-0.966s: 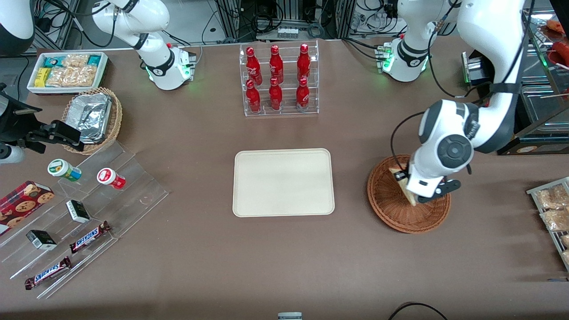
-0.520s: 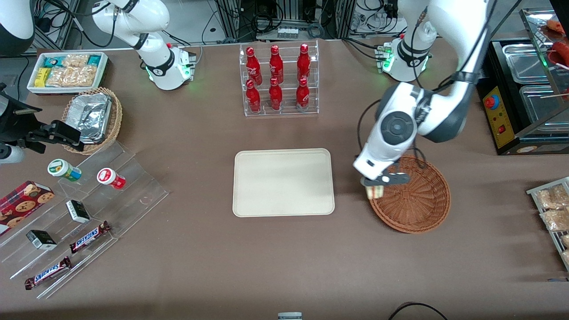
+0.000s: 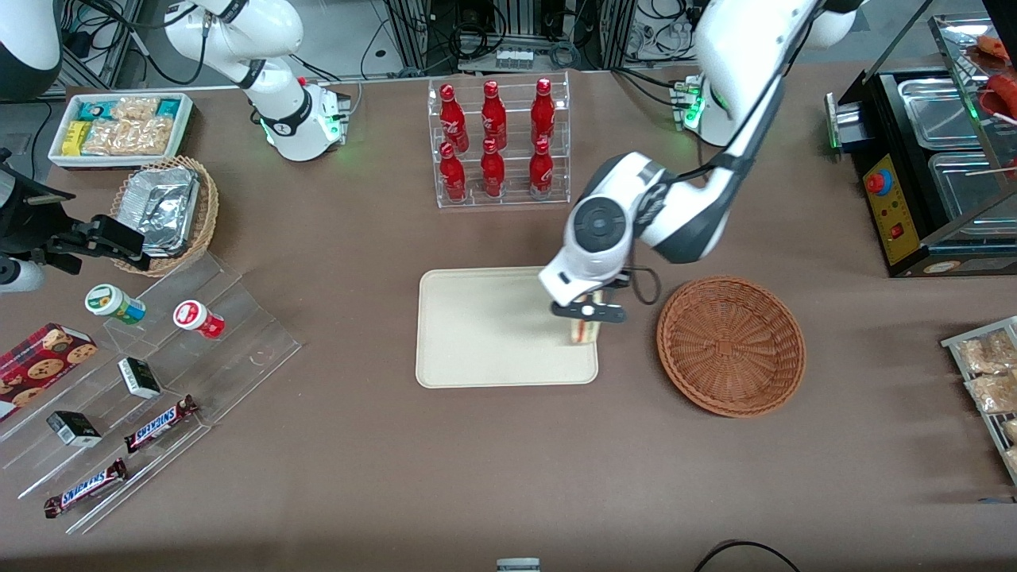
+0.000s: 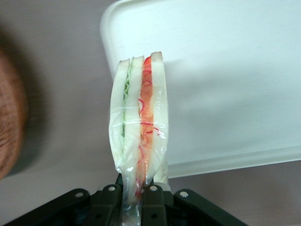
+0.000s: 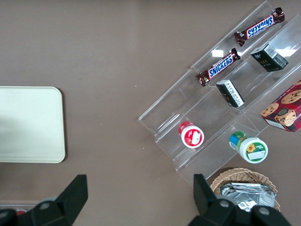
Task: Place sandwich from basket to tray
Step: 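Lift the sandwich with the left gripper and carry it over the white tray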
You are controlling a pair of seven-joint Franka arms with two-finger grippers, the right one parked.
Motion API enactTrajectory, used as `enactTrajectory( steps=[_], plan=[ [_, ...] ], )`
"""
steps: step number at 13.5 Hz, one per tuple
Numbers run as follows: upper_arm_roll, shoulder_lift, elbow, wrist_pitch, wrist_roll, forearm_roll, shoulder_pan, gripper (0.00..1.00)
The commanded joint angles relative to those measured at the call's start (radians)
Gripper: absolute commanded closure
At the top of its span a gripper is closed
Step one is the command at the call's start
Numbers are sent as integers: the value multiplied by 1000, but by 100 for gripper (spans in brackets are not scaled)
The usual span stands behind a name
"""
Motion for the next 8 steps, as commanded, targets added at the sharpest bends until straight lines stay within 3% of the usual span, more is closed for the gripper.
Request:
enactTrajectory(
  steps=[1,8],
  plan=[
    [12,57,55,38,-40,-5,-63,100],
    [17,155,147,43,-93,1,-89,100]
  ],
)
